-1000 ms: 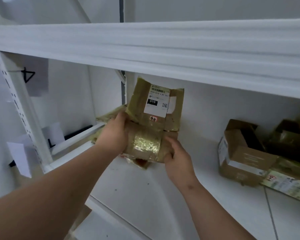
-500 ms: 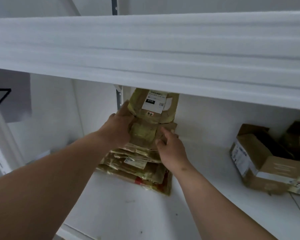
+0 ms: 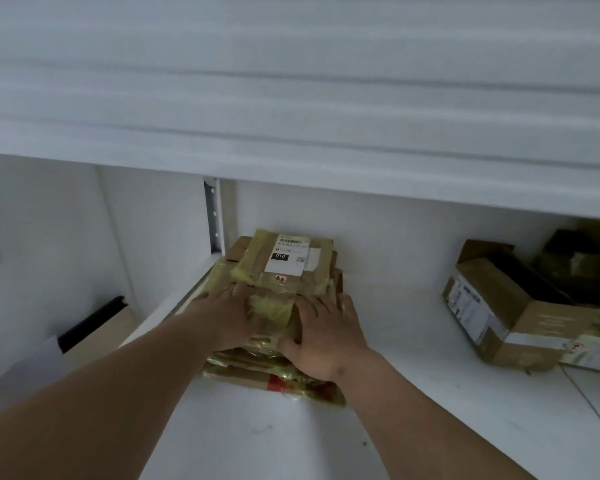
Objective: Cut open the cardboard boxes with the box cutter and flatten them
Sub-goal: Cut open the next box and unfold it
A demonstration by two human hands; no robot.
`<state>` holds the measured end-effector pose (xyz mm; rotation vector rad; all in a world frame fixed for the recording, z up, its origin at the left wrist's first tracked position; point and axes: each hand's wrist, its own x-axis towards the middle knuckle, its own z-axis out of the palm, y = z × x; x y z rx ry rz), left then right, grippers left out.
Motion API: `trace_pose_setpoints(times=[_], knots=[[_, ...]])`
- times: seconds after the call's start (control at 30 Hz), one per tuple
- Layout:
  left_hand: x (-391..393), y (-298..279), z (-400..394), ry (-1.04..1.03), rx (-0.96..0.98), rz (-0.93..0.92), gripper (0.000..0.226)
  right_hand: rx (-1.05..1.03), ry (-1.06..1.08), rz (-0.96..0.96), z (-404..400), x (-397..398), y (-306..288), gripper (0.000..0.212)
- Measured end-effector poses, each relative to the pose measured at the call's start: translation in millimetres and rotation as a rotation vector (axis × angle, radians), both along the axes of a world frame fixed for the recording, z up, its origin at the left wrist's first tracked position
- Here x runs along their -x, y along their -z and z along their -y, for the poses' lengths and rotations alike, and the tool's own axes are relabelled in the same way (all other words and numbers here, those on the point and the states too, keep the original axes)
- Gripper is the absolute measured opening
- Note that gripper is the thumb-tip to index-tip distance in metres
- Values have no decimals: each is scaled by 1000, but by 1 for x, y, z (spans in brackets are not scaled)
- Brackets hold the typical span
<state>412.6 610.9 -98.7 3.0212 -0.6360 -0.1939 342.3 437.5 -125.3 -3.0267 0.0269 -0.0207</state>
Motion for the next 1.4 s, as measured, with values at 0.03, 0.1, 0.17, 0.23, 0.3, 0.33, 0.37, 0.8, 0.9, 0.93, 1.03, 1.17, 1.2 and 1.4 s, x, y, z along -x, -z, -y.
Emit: trace_pose_setpoints(times=[0.03,0.1,0.17,0.23,0.3,0.33,0.37,0.8,0.9,0.93,1.03,1.17,1.2,1.4], knots=[[1,0,0,-7,-5,-7,69,30,-1,-13,1,-1,4,93],[-3,0,1,11,-67,-9,70,89,-7,-31,2,-2,8,99],[-9,3,4,37,-126,-20,67,107,-5,-38,2,-3,10,98],[-14,11,6,39,-144,-25,69,96,1,-38,1,-3,11,94],[-14,17,7,12,-100,-6,69,83,2,-15,1,-1,10,90],[-11,18,8,4,-79,12,69,78,5,-3,1,1,9,87],[-9,19,8,-2,-68,29,69,71,10,9,0,3,8,85],[26,-19,39,-37,-50,366,55,-202,70,379,28,47,9,43],[40,-29,59,-38,-68,476,52,-225,141,420,52,62,8,42],[45,-32,66,-26,-89,494,49,-229,156,425,61,69,8,40],[62,-40,96,12,-122,519,45,-221,208,419,86,93,11,35],[93,-41,157,138,-69,498,40,-225,239,399,128,131,19,44],[102,-40,174,165,-5,467,36,-221,251,379,143,142,20,42],[156,-29,267,215,185,300,5,-195,384,314,246,212,20,36]])
